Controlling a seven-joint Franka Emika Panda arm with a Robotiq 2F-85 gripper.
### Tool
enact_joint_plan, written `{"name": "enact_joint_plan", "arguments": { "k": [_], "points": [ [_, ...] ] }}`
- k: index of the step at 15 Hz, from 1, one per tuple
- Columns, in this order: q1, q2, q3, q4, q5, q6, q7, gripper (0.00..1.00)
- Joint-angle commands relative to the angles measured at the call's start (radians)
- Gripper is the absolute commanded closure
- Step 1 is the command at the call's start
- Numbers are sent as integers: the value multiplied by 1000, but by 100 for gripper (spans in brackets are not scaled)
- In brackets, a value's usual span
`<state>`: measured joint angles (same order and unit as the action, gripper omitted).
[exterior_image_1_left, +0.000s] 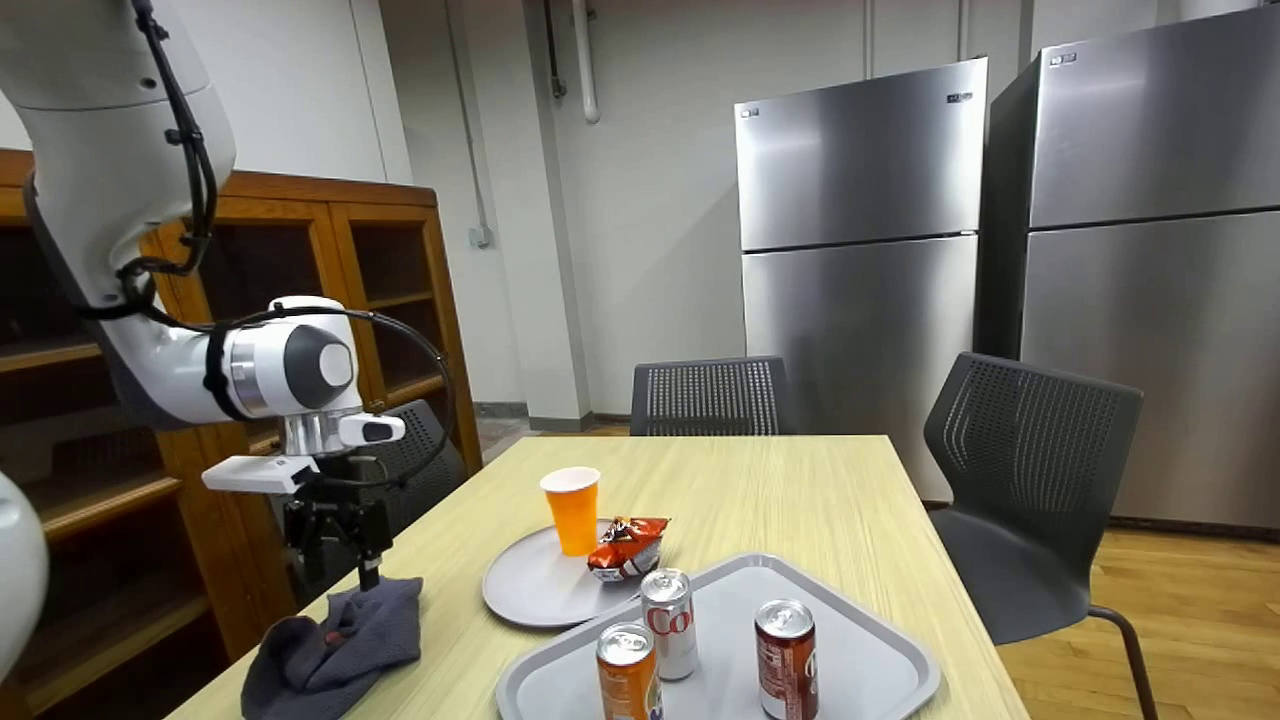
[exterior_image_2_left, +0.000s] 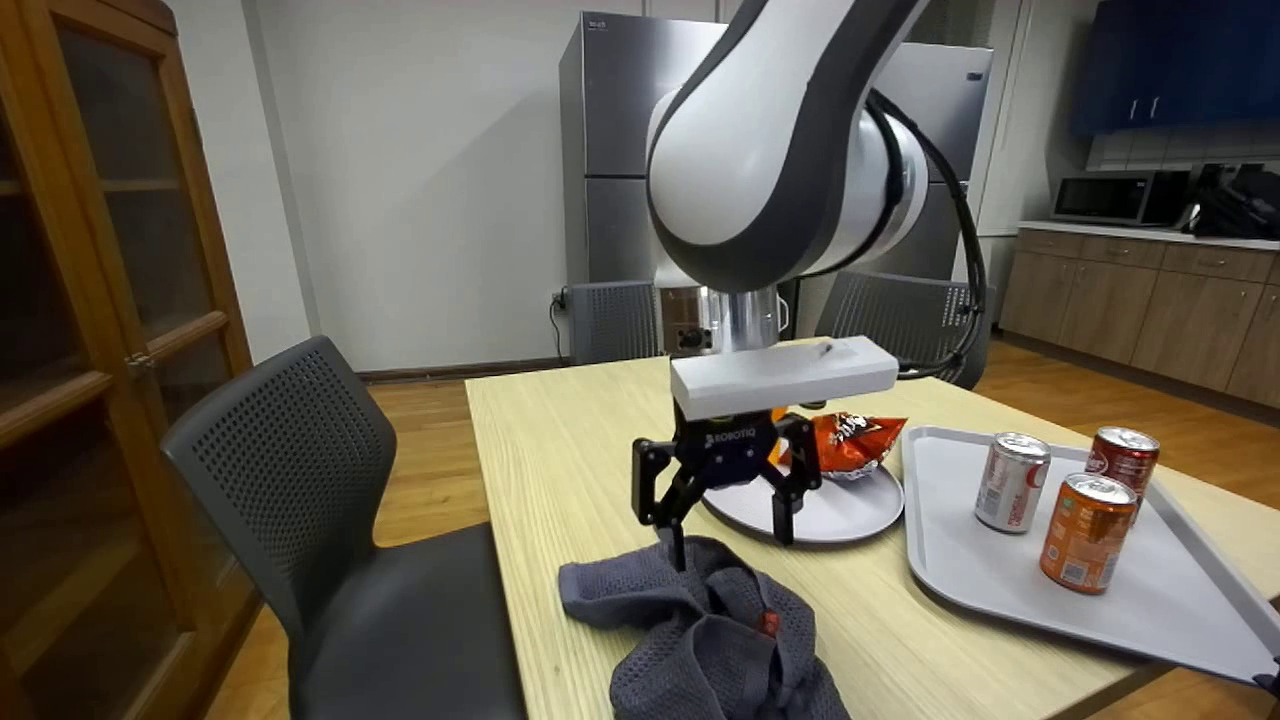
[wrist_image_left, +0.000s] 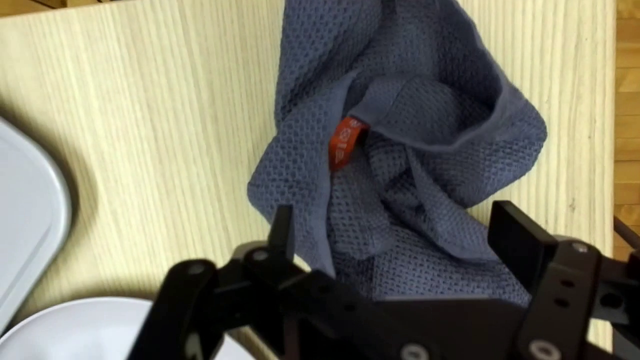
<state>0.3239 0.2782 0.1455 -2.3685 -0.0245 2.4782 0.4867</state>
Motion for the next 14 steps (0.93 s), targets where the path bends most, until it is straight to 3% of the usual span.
{"name": "enact_joint_plan", "arguments": {
  "k": [1,11,14],
  "points": [
    [-37,-42,-19,58,34,-117,7,0],
    [-136,3,-123,206,60,-183,98,0],
    [-141,-5,-128,179,42,-145,73,0]
  ]
}}
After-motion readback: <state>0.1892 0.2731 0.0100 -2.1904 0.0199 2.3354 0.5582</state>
